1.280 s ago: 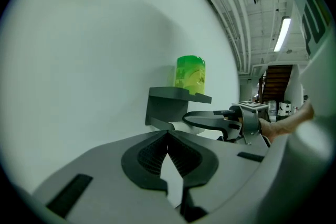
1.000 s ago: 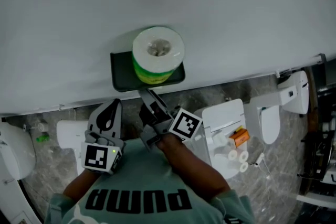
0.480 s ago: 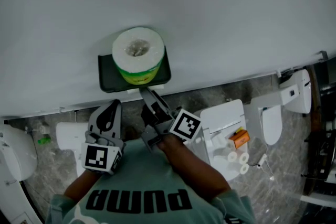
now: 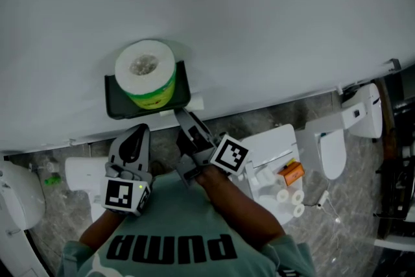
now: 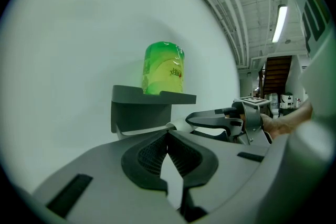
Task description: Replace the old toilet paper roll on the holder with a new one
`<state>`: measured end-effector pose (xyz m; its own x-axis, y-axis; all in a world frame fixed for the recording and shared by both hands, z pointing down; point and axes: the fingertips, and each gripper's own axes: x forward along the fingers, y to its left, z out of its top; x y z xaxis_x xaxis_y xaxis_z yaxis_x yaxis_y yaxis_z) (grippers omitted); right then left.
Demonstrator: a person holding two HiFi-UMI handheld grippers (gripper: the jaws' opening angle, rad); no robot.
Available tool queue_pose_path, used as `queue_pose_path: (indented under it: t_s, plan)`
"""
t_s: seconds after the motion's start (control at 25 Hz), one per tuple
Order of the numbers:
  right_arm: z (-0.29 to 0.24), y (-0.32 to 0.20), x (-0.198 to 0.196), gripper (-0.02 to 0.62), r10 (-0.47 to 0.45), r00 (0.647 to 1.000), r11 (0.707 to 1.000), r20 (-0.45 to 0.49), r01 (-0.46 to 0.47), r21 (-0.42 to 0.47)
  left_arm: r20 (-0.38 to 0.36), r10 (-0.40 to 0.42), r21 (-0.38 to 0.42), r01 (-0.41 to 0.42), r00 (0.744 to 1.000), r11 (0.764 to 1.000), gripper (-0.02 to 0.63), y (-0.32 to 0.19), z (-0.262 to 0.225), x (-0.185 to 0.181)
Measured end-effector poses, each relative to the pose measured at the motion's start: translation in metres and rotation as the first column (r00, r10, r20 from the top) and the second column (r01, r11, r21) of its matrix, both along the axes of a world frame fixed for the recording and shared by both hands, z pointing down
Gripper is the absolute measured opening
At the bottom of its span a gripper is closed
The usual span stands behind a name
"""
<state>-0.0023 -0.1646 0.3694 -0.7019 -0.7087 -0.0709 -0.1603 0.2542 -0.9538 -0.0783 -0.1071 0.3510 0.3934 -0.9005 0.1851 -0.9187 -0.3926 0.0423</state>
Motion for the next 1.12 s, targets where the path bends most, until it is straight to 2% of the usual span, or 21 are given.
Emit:
queue_pose_path:
  t_s: [0.2, 0.36, 0.56, 0.76, 0.84, 0.96, 1.12]
  plan:
    - [-0.002, -0.006, 0.02, 0.167, 0.014, 1.0, 1.0, -0.014, -0.013, 0.01, -0.002, 0.013, 0.008, -0.013, 1.0, 1.0, 0.003, -0.007, -0.003, 0.018]
    - [-0.003, -0.012, 0.037, 0.167, 0.036, 0.999, 0.999, -0.017, -0.036, 0.012, -0.003, 0.015, -0.017, -0.015, 1.0, 1.0, 0.003, -0.011, -0.003, 0.03]
    - [-0.004, -0.018, 0.055, 0.167, 0.061, 0.998, 0.998, -0.025, -0.061, 0.015, -0.002, 0.016, 0.001, -0.016, 1.0, 1.0, 0.003, -0.015, -0.004, 0.039]
    - [-0.004, -0.02, 0.073, 0.166, 0.1, 0.991, 0.994, -0.092, -0.096, 0.046, 0.006, 0.024, -0.001, -0.024, 1.0, 1.0, 0.003, -0.018, -0.002, 0.046]
    - [-0.006, -0.019, 0.08, 0.166, 0.123, 0.981, 0.991, -0.147, -0.113, 0.07, 0.016, 0.03, -0.003, -0.03, 0.999, 1.0, 0.003, -0.018, -0.001, 0.047]
    - [-0.02, -0.016, 0.084, 0.166, 0.15, 0.962, 0.981, -0.229, -0.115, 0.159, 0.018, 0.035, -0.011, -0.035, 0.999, 0.999, 0.003, -0.018, 0.001, 0.047]
    - [-0.038, -0.009, 0.084, 0.166, 0.185, 0.939, 0.962, -0.289, -0.113, 0.248, 0.013, 0.044, -0.016, -0.044, 0.999, 0.999, 0.003, -0.017, 0.001, 0.047]
